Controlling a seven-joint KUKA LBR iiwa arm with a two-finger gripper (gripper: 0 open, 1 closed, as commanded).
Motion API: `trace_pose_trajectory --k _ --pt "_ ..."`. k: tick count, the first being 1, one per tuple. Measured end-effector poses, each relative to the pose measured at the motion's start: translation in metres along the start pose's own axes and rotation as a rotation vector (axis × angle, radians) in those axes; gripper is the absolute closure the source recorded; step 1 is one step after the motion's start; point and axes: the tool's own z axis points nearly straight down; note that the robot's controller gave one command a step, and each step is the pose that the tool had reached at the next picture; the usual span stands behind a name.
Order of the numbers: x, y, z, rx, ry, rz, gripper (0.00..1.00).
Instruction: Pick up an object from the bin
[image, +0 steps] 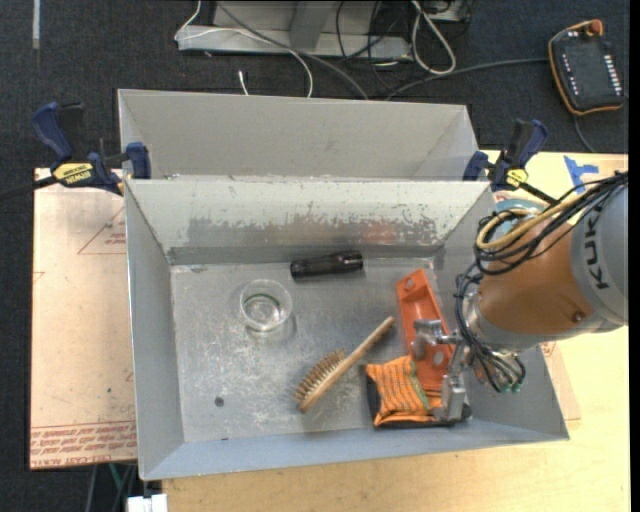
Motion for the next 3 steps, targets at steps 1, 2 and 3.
trace_pose_trajectory --k 1,2,3 --pt "0.0080 -0.0070 -0.0006 0.004 -0.014 0.148 0.00" --pt "-0.0001 -0.0005 -0.0007 0.000 -0.003 0.017 1.00" --pt "-0.0001 -0.0005 -0.0007 0.000 -0.003 0.016 1.00"
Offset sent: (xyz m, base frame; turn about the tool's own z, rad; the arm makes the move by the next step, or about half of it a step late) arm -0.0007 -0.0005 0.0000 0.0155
